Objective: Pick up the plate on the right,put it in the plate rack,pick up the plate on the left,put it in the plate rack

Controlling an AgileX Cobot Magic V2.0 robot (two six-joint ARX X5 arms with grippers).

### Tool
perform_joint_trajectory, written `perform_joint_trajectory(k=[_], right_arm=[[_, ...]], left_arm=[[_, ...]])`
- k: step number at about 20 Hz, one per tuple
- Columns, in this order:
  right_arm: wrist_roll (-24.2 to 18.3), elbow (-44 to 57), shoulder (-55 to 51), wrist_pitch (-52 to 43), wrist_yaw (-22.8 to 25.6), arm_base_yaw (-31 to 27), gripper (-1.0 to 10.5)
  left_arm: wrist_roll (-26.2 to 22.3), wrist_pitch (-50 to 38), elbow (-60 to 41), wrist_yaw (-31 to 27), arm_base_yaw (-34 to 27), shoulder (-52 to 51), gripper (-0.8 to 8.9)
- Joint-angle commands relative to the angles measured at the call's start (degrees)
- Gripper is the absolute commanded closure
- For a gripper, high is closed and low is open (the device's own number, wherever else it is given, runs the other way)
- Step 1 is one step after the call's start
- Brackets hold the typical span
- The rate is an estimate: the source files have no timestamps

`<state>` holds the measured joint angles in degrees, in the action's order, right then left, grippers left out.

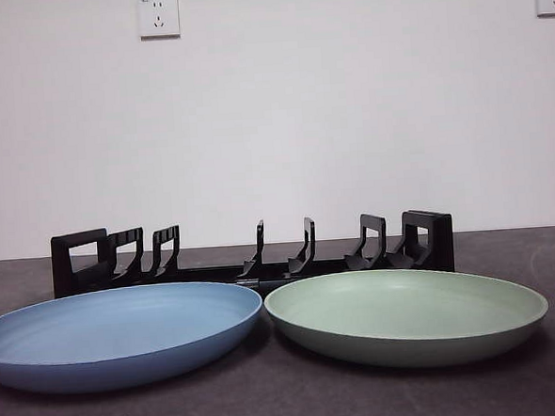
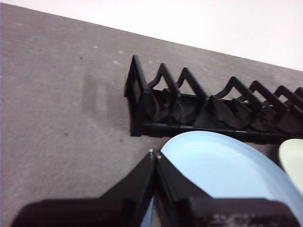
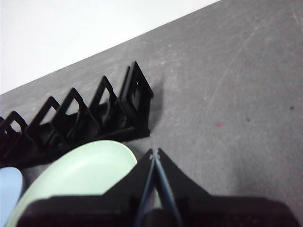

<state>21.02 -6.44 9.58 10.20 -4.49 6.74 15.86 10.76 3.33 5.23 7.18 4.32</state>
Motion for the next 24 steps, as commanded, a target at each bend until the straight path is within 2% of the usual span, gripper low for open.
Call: perform_joint_trajectory(k=[1, 6, 10, 15, 19, 22, 24], right_arm=[[0.6, -3.1, 4.9, -0.8, 0.1, 0.1, 9.6], [0.2, -9.7, 16.0, -0.7, -0.3, 0.1, 9.6], [-1.8, -14.9, 25.3, -0.7, -4.4, 0.1, 9.6], [-3.5, -21.6, 38.9, 0.3, -10.5, 0.1, 9.5], [-7.6, -28.3, 51.6, 5.0, -12.4, 0.1, 9.5], [-11.4, -32.2, 59.2, 7.3, -16.5, 0.2, 9.4], [-12.0, -33.7, 63.1, 7.5, -17.5, 0.2, 8.2]], left_arm=[[0.6, -1.0, 2.8, 1.1, -0.1, 2.9, 8.19], [0.5, -1.8, 9.0, 1.2, -0.1, 11.4, 8.19], [0.2, -1.7, 14.7, 1.8, -0.1, 19.8, 8.19], [-1.1, -0.9, 23.3, 9.7, -0.1, 33.9, 8.19], [-4.0, 2.9, 31.7, 20.5, -0.1, 48.1, 8.19], [-5.6, 3.6, 35.5, 24.9, 0.7, 55.7, 8.16], [-5.6, 3.5, 36.9, 24.9, 1.5, 59.0, 7.99]])
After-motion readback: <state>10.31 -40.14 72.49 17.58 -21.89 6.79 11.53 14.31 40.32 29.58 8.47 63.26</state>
